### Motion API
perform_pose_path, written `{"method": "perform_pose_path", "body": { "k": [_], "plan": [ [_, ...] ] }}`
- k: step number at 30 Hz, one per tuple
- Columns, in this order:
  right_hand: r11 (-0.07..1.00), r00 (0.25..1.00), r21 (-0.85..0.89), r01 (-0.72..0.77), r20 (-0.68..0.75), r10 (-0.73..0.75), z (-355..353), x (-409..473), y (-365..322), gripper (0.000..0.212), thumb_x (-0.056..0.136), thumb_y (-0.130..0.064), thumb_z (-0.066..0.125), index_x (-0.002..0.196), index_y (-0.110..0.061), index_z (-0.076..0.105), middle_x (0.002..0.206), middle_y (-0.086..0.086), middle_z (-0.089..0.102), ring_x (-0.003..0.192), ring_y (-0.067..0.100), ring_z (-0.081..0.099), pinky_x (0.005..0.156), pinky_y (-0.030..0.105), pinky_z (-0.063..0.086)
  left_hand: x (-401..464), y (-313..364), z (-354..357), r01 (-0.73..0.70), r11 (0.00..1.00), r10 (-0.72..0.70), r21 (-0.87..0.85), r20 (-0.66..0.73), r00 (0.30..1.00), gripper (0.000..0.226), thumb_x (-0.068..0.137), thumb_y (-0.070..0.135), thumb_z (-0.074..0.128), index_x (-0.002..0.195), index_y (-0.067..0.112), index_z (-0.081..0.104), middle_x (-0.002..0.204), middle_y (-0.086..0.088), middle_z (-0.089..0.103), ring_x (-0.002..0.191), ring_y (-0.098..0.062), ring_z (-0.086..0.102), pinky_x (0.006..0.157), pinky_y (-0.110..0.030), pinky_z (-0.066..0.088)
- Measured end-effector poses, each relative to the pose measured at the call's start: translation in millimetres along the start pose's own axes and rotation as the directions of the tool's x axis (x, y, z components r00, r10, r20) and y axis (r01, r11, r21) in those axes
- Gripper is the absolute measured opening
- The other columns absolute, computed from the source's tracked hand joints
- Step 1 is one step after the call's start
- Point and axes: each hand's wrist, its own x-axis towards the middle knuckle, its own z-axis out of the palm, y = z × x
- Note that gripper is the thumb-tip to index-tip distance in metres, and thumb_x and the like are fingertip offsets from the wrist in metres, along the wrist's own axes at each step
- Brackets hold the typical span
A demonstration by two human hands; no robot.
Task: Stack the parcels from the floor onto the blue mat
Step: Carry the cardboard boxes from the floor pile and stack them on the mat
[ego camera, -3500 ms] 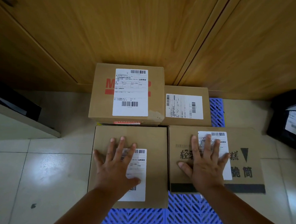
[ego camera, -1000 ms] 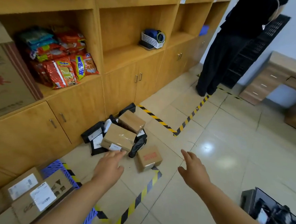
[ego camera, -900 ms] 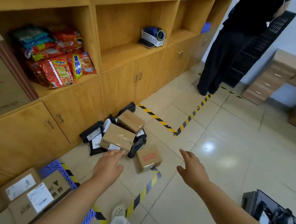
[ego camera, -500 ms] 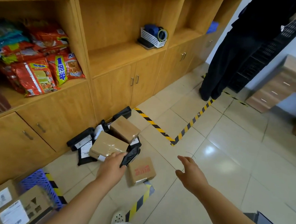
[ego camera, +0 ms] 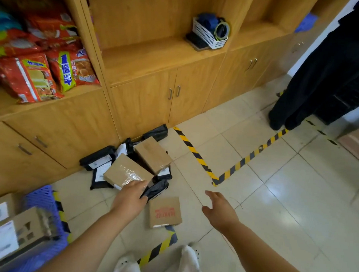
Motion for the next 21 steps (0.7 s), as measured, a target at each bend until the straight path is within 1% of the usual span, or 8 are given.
{"method": "perform_pose_path", "body": {
  "k": [3, 5, 8, 10, 13, 16, 18, 21],
  "plan": [
    [0.999, 0.997, -0.023, 0.028, 0.072, -0.026, -9.6, 40.0, 22.5, 0.055, 0.095, -0.028, 0.045, 0.148, -0.024, 0.028, 0.148, -0.003, 0.034, 0.132, 0.017, 0.039, 0.104, 0.030, 0.037, 17.2, 15.3, 22.0, 0.087, 0.996, -0.088, -0.011, -0.028, 0.996, 0.046, 0.093, 0.016, 0.050, 0.138, 0.019, 0.044, 0.139, -0.004, 0.046, 0.125, -0.020, 0.044, 0.100, -0.029, 0.039],
    [0.998, 0.992, -0.039, 0.041, 0.120, -0.036, -10.5, 67.6, 38.5, 0.055, 0.095, -0.028, 0.044, 0.147, -0.025, 0.028, 0.148, -0.004, 0.033, 0.131, 0.016, 0.041, 0.101, 0.029, 0.039, 31.4, 16.3, 42.4, 0.164, 0.985, -0.165, -0.055, -0.022, 0.986, 0.048, 0.094, 0.019, 0.050, 0.141, 0.022, 0.041, 0.141, -0.002, 0.044, 0.126, -0.018, 0.044, 0.101, -0.029, 0.039],
    [0.997, 0.981, -0.057, 0.048, 0.193, -0.036, 0.9, 107.8, 62.2, 0.054, 0.095, -0.028, 0.044, 0.146, -0.026, 0.029, 0.147, -0.004, 0.034, 0.124, 0.015, 0.048, 0.096, 0.027, 0.042, 51.7, 6.7, 75.8, 0.279, 0.956, -0.280, -0.085, 0.007, 0.960, 0.052, 0.095, 0.022, 0.048, 0.145, 0.026, 0.034, 0.146, 0.002, 0.039, 0.130, -0.015, 0.041, 0.102, -0.027, 0.039],
    [0.996, 0.971, -0.081, 0.045, 0.237, -0.025, 15.4, 134.1, 75.7, 0.054, 0.094, -0.028, 0.044, 0.146, -0.026, 0.030, 0.147, -0.004, 0.035, 0.120, 0.015, 0.051, 0.095, 0.028, 0.045, 65.9, -1.1, 97.8, 0.325, 0.941, -0.325, -0.092, 0.019, 0.946, 0.052, 0.095, 0.023, 0.048, 0.145, 0.027, 0.033, 0.145, 0.002, 0.039, 0.129, -0.014, 0.042, 0.101, -0.026, 0.039],
    [0.991, 0.954, -0.124, 0.044, 0.300, -0.005, 47.0, 175.0, 89.0, 0.053, 0.094, -0.029, 0.044, 0.145, -0.025, 0.031, 0.145, -0.001, 0.039, 0.125, 0.018, 0.048, 0.098, 0.029, 0.044, 90.0, -16.1, 130.3, 0.377, 0.918, -0.376, -0.126, 0.032, 0.926, 0.052, 0.095, 0.023, 0.048, 0.144, 0.029, 0.034, 0.142, 0.003, 0.043, 0.125, -0.013, 0.045, 0.096, -0.026, 0.042],
    [0.995, 0.939, -0.099, 0.017, 0.343, 0.018, 89.1, 214.4, 97.7, 0.052, 0.093, -0.026, 0.045, 0.144, -0.025, 0.034, 0.145, -0.001, 0.041, 0.127, 0.015, 0.046, 0.098, 0.027, 0.042, 118.4, -37.3, 164.2, 0.433, 0.882, -0.433, -0.186, 0.044, 0.900, 0.051, 0.094, 0.024, 0.048, 0.143, 0.029, 0.035, 0.140, 0.004, 0.046, 0.123, -0.012, 0.049, 0.092, -0.026, 0.044],
    [0.997, 0.933, -0.077, -0.012, 0.359, 0.039, 122.7, 240.8, 104.2, 0.051, 0.093, -0.025, 0.046, 0.143, -0.026, 0.036, 0.145, -0.002, 0.041, 0.127, 0.013, 0.047, 0.097, 0.025, 0.041, 139.6, -56.0, 189.1, 0.476, 0.854, -0.474, -0.211, 0.063, 0.878, 0.050, 0.095, 0.024, 0.048, 0.143, 0.029, 0.036, 0.139, 0.002, 0.047, 0.123, -0.014, 0.050, 0.092, -0.027, 0.043],
    [0.995, 0.920, -0.088, -0.039, 0.385, 0.070, 178.1, 280.7, 114.6, 0.050, 0.093, -0.026, 0.046, 0.142, -0.026, 0.037, 0.146, -0.002, 0.042, 0.127, 0.014, 0.047, 0.099, 0.026, 0.042, 169.8, -91.8, 234.2, 0.521, 0.827, -0.509, -0.212, 0.111, 0.853, 0.051, 0.095, 0.025, 0.047, 0.144, 0.028, 0.035, 0.140, -0.002, 0.047, 0.122, -0.017, 0.050, 0.093, -0.029, 0.045]
  ]
}}
